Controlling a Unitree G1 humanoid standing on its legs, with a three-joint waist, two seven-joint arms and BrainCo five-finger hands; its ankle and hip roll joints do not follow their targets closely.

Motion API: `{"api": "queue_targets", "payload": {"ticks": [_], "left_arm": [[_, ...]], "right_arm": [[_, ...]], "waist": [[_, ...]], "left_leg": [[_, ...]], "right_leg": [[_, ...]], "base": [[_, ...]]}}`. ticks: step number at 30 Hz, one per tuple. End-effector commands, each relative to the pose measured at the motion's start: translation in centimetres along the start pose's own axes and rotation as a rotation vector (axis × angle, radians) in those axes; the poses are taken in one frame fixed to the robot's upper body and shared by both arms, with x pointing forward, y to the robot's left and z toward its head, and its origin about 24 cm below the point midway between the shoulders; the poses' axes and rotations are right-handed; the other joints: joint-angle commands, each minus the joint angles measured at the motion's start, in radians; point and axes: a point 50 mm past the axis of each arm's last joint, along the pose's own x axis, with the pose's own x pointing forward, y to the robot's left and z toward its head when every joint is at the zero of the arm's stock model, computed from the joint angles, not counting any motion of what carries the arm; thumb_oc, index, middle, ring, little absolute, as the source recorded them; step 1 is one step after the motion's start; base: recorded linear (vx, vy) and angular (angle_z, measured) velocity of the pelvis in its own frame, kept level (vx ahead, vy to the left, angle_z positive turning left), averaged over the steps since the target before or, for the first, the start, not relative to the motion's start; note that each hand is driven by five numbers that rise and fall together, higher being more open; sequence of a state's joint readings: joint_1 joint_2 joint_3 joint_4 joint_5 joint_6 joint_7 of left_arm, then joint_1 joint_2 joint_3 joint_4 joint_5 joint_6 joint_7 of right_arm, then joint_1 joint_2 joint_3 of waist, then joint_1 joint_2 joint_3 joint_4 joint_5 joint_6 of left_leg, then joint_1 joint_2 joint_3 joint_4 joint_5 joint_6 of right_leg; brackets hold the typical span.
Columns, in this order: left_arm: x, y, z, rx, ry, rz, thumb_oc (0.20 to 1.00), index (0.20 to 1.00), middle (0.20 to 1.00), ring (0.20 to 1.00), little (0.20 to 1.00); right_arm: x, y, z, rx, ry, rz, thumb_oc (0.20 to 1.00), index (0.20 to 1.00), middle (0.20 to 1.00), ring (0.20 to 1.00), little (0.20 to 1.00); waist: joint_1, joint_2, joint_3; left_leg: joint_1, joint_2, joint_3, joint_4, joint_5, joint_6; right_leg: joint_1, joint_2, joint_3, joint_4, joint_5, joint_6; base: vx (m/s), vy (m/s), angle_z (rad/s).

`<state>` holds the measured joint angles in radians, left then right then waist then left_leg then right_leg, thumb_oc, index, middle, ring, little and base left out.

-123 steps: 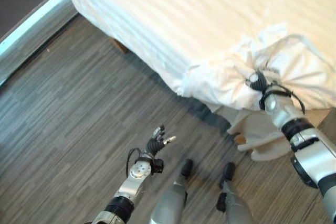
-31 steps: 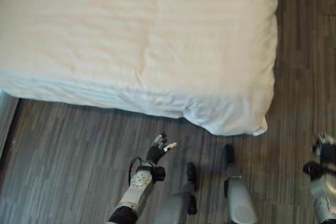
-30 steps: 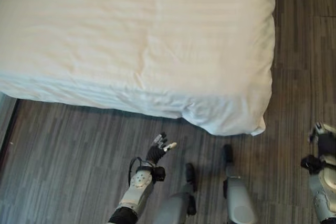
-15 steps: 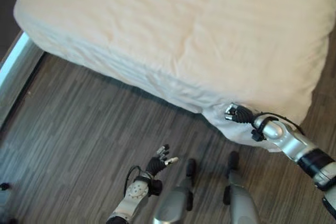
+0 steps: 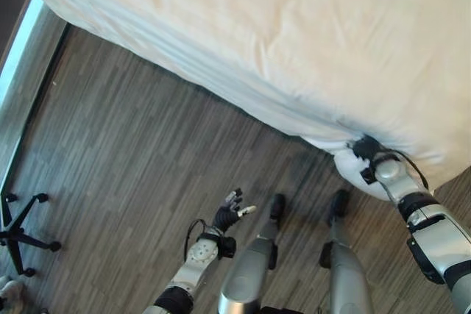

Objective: Making the bed.

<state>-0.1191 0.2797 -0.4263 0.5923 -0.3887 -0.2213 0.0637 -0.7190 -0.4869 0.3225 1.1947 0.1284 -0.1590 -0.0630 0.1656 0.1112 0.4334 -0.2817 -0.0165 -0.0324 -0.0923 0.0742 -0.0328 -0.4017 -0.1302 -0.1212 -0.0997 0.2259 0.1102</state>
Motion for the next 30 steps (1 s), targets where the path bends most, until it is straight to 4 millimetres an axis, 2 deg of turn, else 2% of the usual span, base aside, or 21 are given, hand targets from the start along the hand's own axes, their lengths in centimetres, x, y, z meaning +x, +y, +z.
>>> {"api": "queue_targets", "payload": {"ticks": [1,4,5,6,8,12,16,17,18,21,22,24,25,26,27,28,30], "left_arm": [[0.0,1.1,1.4,-0.003,-0.066,0.023,1.0,1.0,1.0,1.0,1.0],[-0.2,1.8,1.4,-0.004,-0.061,0.052,1.0,1.0,1.0,1.0,1.0],[-0.2,2.0,1.3,-0.006,-0.058,0.06,1.0,1.0,1.0,1.0,1.0],[-0.3,2.2,1.1,-0.004,-0.051,0.07,1.0,1.0,1.0,1.0,1.0],[-0.4,2.6,1.0,-0.014,-0.05,0.086,1.0,1.0,1.0,1.0,1.0],[-0.7,2.9,0.7,-0.029,-0.041,0.1,1.0,1.0,1.0,1.0,1.0],[-1.0,3.5,0.3,-0.036,-0.025,0.126,1.0,1.0,1.0,1.0,1.0],[-1.1,3.9,0.2,-0.043,-0.021,0.145,1.0,1.0,1.0,1.0,1.0],[-1.3,4.3,-0.3,-0.05,-0.001,0.174,1.0,1.0,1.0,1.0,1.0],[-2.1,5.1,-1.1,-0.072,0.017,0.226,1.0,1.0,1.0,1.0,1.0],[-2.4,5.4,-1.2,-0.076,0.023,0.249,1.0,1.0,1.0,1.0,1.0],[-2.9,5.9,-1.6,-0.081,0.033,0.271,1.0,1.0,1.0,1.0,1.0],[-3.4,6.3,-1.8,-0.09,0.028,0.291,1.0,1.0,1.0,1.0,1.0],[-3.7,6.4,-1.8,-0.096,0.022,0.297,1.0,1.0,1.0,1.0,1.0],[-4.0,6.8,-1.3,-0.105,-0.01,0.314,1.0,1.0,1.0,1.0,1.0],[-4.1,7.0,-0.8,-0.112,-0.034,0.325,1.0,1.0,1.0,1.0,1.0],[-4.3,7.0,-0.4,-0.125,-0.061,0.337,1.0,1.0,1.0,1.0,1.0]], "right_arm": [[-1.7,-5.0,-5.0,0.203,0.184,-0.244,0.2,0.2,0.2,0.2,0.2],[-5.1,-4.1,-11.7,0.463,0.364,-0.351,0.2,0.2,0.2,0.2,0.2],[-6.0,-3.5,-13.1,0.49,0.406,-0.35,0.2,0.2,0.2,0.2,0.2],[-7.7,-2.6,-15.5,0.519,0.495,-0.355,0.2,0.2,0.2,0.2,0.2],[-10.4,-0.9,-18.5,0.539,0.605,-0.338,0.2,0.2,0.2,0.2,0.2],[-15.2,1.9,-22.6,0.575,0.764,-0.31,0.2,0.2,0.2,0.2,0.2],[-16.2,1.3,-23.1,0.704,0.722,-0.431,0.2,0.2,0.2,0.2,0.2],[-16.2,0.8,-22.9,0.753,0.671,-0.493,0.2,0.2,0.2,0.2,0.2],[-15.6,-1.0,-21.6,0.816,0.527,-0.62,0.2,0.2,0.2,0.2,0.2],[-14.3,-2.7,-18.3,0.84,0.295,-0.665,0.2,0.2,0.2,0.2,0.2],[-13.4,-3.4,-16.0,0.811,0.176,-0.638,0.2,0.2,0.2,0.2,0.2],[-12.8,-3.7,-13.0,0.728,0.034,-0.565,0.2,0.2,0.2,0.2,0.2],[-12.4,-3.6,-9.6,0.653,-0.12,-0.466,0.2,0.2,0.2,0.2,0.2],[-12.3,-3.1,-9.0,0.651,-0.144,-0.44,0.2,0.2,0.2,0.2,0.2],[-12.4,-1.8,-6.5,0.633,-0.247,-0.325,0.514,0.514,0.514,0.514,0.514],[-12.3,-1.0,-5.6,0.629,-0.281,-0.271,1.0,1.0,1.0,1.0,1.0],[-12.3,1.2,-4.8,0.696,-0.291,-0.172,1.0,1.0,1.0,1.0,1.0]], "waist": [[-0.028,-0.037,-0.001],[-0.055,-0.047,0.003],[-0.062,-0.051,0.001],[-0.073,-0.057,0.002],[-0.096,-0.068,-0.002],[-0.137,-0.088,-0.019],[-0.162,-0.101,-0.042],[-0.173,-0.106,-0.054],[-0.189,-0.113,-0.08],[-0.203,-0.124,-0.129],[-0.207,-0.129,-0.149],[-0.208,-0.136,-0.189],[-0.204,-0.142,-0.231],[-0.201,-0.145,-0.248],[-0.194,-0.149,-0.282],[-0.188,-0.151,-0.297],[-0.181,-0.153,-0.321]], "left_leg": [[-0.069,-0.019,-0.012,0.005,0.051,-0.016],[-0.069,-0.013,-0.001,0.005,0.041,-0.015],[-0.072,-0.014,0.001,0.005,0.044,-0.014],[-0.063,-0.013,0.004,0.005,0.038,-0.014],[-0.06,-0.012,0.008,0.005,0.037,-0.013],[-0.031,-0.01,0.014,0.005,0.025,-0.011],[0.0,-0.007,0.021,0.005,0.014,-0.009],[0.013,-0.006,0.024,0.005,0.009,-0.008],[0.045,-0.006,0.021,0.005,-0.003,-0.006],[0.106,-0.002,0.021,0.005,-0.013,0.002],[0.13,0.001,0.025,0.005,-0.021,0.004],[0.169,0.004,0.026,0.005,-0.029,0.009],[0.2,0.008,0.028,0.005,-0.031,0.012],[0.217,0.008,0.028,0.005,-0.035,0.013],[0.244,0.01,0.03,0.005,-0.042,0.015],[0.257,0.011,0.031,0.005,-0.046,0.016],[0.274,0.011,0.03,0.005,-0.049,0.019]], "right_leg": [[0.095,0.0,0.031,0.012,-0.071,0.022],[0.087,0.005,0.041,0.012,-0.075,0.025],[0.082,0.005,0.042,0.012,-0.073,0.024],[0.089,0.007,0.044,0.012,-0.079,0.023],[0.09,0.008,0.046,0.012,-0.079,0.021],[0.109,0.011,0.052,0.012,-0.084,0.018],[0.133,0.013,0.058,0.012,-0.091,0.018],[0.145,0.015,0.062,0.012,-0.095,0.017],[0.174,0.021,0.07,0.015,-0.107,0.015],[0.231,0.024,0.077,0.024,-0.12,0.01],[0.253,0.026,0.082,0.03,-0.13,0.01],[0.285,0.029,0.088,0.04,-0.141,0.007],[0.31,0.033,0.092,0.047,-0.146,0.007],[0.326,0.034,0.092,0.046,-0.149,0.007],[0.352,0.036,0.093,0.045,-0.154,0.006],[0.363,0.037,0.093,0.046,-0.157,0.007],[0.382,0.036,0.089,0.047,-0.16,0.007]], "base": [[0.0,0.0,0.0],[0.02,0.008,-0.03],[0.04,0.007,-0.09],[0.02,0.007,-0.14],[0.03,0.011,-0.13],[0.03,0.017,-0.11],[0.04,0.012,-0.22],[0.07,-0.006,-0.25],[0.11,-0.015,-0.22],[0.09,0.002,0.01],[0.07,0.01,-0.04],[0.07,0.008,-0.02],[0.07,0.012,0.04],[0.06,0.014,-0.03],[0.0,0.0,0.0],[0.02,0.018,-0.04],[0.0,0.006,0.02]]}}
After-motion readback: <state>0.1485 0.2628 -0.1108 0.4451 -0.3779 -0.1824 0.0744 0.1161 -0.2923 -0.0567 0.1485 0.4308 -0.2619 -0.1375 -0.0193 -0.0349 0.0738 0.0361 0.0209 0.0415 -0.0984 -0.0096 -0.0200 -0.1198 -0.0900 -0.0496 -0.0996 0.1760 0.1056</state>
